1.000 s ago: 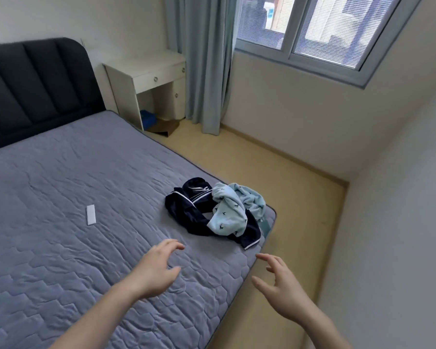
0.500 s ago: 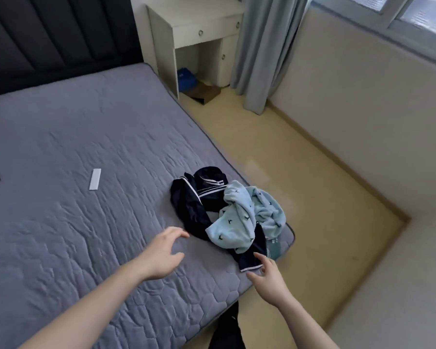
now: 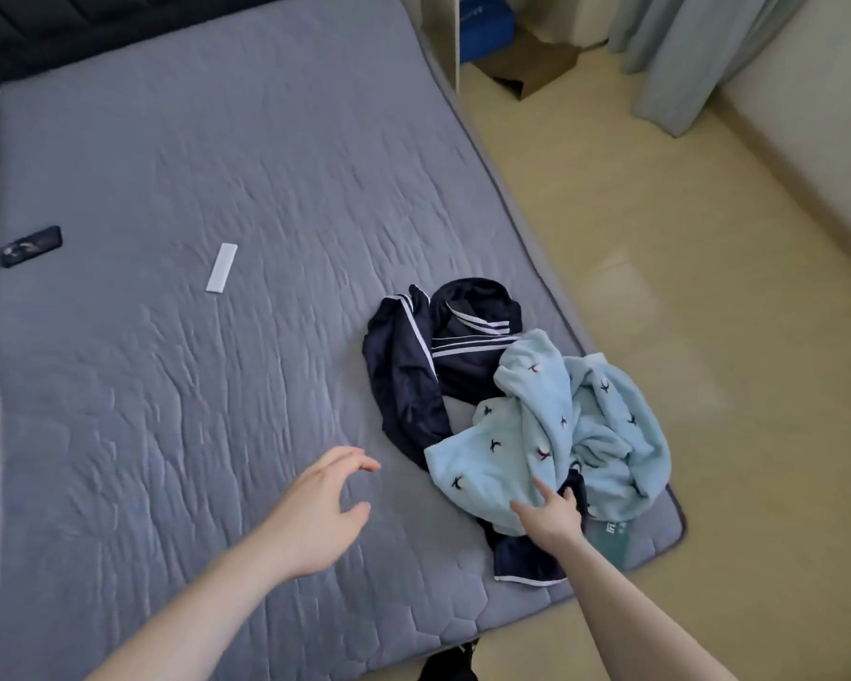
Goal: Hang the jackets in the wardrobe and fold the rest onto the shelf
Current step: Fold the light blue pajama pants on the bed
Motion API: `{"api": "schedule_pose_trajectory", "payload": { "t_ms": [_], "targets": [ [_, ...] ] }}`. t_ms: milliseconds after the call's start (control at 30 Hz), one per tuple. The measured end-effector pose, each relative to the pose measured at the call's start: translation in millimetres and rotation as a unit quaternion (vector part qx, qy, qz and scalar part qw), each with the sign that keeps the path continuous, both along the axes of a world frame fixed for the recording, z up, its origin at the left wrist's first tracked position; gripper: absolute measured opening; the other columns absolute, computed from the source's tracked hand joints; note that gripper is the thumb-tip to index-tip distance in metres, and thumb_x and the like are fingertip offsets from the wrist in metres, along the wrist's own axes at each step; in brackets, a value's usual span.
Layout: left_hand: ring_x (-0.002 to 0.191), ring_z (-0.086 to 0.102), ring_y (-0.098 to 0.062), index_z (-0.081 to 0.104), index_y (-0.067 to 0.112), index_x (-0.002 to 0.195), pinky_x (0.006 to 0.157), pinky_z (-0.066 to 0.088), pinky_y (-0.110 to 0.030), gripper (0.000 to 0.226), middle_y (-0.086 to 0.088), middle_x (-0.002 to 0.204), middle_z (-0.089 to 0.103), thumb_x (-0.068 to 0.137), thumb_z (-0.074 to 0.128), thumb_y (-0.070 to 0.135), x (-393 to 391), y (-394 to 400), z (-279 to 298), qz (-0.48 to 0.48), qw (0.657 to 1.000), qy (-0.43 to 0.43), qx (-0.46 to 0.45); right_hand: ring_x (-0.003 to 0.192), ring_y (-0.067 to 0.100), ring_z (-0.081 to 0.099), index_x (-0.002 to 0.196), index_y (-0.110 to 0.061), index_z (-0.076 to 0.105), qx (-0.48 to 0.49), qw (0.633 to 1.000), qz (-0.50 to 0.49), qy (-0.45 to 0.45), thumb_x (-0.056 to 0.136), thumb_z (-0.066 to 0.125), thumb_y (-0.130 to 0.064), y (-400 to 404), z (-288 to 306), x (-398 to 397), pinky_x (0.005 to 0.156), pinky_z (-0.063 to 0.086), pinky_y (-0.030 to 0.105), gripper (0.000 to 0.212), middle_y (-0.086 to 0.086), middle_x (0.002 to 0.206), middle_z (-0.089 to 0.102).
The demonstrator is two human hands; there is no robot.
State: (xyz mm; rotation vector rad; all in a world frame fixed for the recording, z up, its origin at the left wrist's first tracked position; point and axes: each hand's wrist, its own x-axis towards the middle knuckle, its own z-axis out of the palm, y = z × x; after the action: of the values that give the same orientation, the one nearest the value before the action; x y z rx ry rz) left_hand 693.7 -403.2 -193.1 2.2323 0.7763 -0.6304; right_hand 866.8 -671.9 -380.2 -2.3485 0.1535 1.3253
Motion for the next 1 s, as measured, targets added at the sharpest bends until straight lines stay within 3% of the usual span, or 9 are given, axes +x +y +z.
{"api": "schedule_pose_trajectory", "payload": {
  "t_ms": [67, 133, 233, 333, 400, 533, 633, 833, 1000],
  "targets": [
    [0.098, 0.063, -0.003, 0.054, 0.039, 0.132, 0.092, 0.037, -0.018, 0.039, 0.025, 0.144, 0.038, 0.096, 0.061, 0.026, 8.2, -4.7, -15.5, 0.007, 1.000, 0.003, -0.009, 0.149, 0.038, 0.032, 0.155, -0.036, 0.046, -0.009, 1.000, -0.015, 0.001, 0.093, 0.068, -0.045, 8.7, -25.4, 12.0, 0.120, 0.035, 0.041, 0.066, 0.016, 0.167, 0.017],
    [0.076, 0.060, 0.001, 0.053, 0.041, 0.130, 0.084, 0.037, -0.019, 0.037, 0.029, 0.141, 0.035, 0.096, 0.061, 0.029, 10.3, -8.1, -25.9, 0.011, 1.000, 0.008, -0.014, 0.145, 0.036, 0.040, 0.153, -0.031, 0.051, 0.003, 0.999, -0.041, 0.010, 0.092, 0.071, -0.040, 15.5, -43.8, 20.8, 0.120, 0.036, 0.039, 0.064, 0.014, 0.161, 0.032],
    [0.075, 0.056, 0.007, 0.052, 0.042, 0.130, 0.082, 0.034, -0.016, 0.036, 0.031, 0.139, 0.031, 0.097, 0.060, 0.030, 5.5, -9.5, -28.9, 0.018, 1.000, 0.013, -0.015, 0.138, 0.033, 0.051, 0.152, -0.011, 0.051, 0.053, 0.992, -0.112, 0.037, 0.093, 0.074, -0.028, 24.5, -50.9, 28.6, 0.116, 0.042, 0.041, 0.065, 0.012, 0.153, 0.050],
    [0.088, 0.055, 0.006, 0.052, 0.043, 0.131, 0.086, 0.034, -0.013, 0.035, 0.034, 0.138, 0.031, 0.098, 0.059, 0.030, -5.4, -8.6, -13.9, 0.026, 1.000, 0.010, -0.013, 0.124, 0.026, 0.063, 0.124, -0.017, 0.073, 0.106, 0.979, -0.159, -0.069, 0.091, 0.076, -0.028, 32.7, -13.8, 24.7, 0.102, 0.049, 0.035, 0.035, 0.006, 0.131, 0.068],
    [0.115, 0.047, 0.009, 0.052, 0.043, 0.131, 0.097, 0.031, -0.014, 0.035, 0.032, 0.140, 0.033, 0.098, 0.058, 0.029, -14.8, -9.5, 3.7, 0.026, 1.000, 0.000, -0.008, 0.097, 0.020, 0.069, 0.090, -0.031, 0.073, 0.155, 0.957, -0.174, -0.173, 0.088, 0.074, -0.023, 38.2, 33.1, 19.7, 0.082, 0.050, 0.032, 0.009, -0.004, 0.104, 0.075],
    [0.132, 0.041, 0.003, 0.054, 0.041, 0.130, 0.104, 0.026, -0.015, 0.035, 0.030, 0.141, 0.035, 0.098, 0.059, 0.028, -33.5, -11.4, 52.3, 0.023, 0.999, -0.032, -0.007, 0.066, 0.009, 0.045, 0.073, -0.023, 0.049, 0.276, 0.911, -0.170, -0.256, 0.076, 0.063, -0.003, 46.7, 147.2, 9.5, 0.064, 0.040, 0.030, 0.025, -0.015, 0.068, 0.050],
    [0.132, 0.045, 0.000, 0.055, 0.039, 0.130, 0.106, 0.029, -0.018, 0.035, 0.025, 0.144, 0.038, 0.097, 0.060, 0.027, -45.3, -11.3, 92.0, 0.017, 0.998, -0.063, -0.013, 0.061, 0.005, 0.030, 0.067, -0.021, 0.036, 0.354, 0.870, -0.154, -0.305, 0.069, 0.057, -0.001, 48.2, 246.9, 1.2, 0.058, 0.029, 0.021, 0.030, -0.017, 0.062, 0.034],
    [0.129, 0.051, -0.007, 0.053, 0.036, 0.132, 0.101, 0.033, -0.017, 0.042, 0.021, 0.137, 0.046, 0.095, 0.066, 0.021, -78.9, 0.8, 162.8, -0.001, 0.987, -0.154, -0.037, 0.060, 0.007, 0.023, 0.060, -0.025, 0.028, 0.475, 0.791, -0.088, -0.376, 0.056, 0.051, 0.004, 45.8, 444.5, -52.1, 0.053, 0.023, 0.018, 0.037, -0.015, 0.061, 0.026],
    [0.133, 0.045, 0.001, 0.034, 0.043, 0.150, 0.106, 0.042, -0.021, 0.074, 0.025, 0.149, 0.039, 0.088, 0.074, 0.032, -135.3, 34.6, 208.7, 0.022, 0.972, -0.229, -0.037, 0.062, 0.030, 0.015, 0.063, -0.023, 0.031, 0.579, 0.751, -0.029, -0.316, 0.050, 0.042, 0.008, 57.6, 546.2, -142.2, 0.051, 0.015, 0.036, 0.035, 0.016, 0.067, 0.021]
  ]
}}
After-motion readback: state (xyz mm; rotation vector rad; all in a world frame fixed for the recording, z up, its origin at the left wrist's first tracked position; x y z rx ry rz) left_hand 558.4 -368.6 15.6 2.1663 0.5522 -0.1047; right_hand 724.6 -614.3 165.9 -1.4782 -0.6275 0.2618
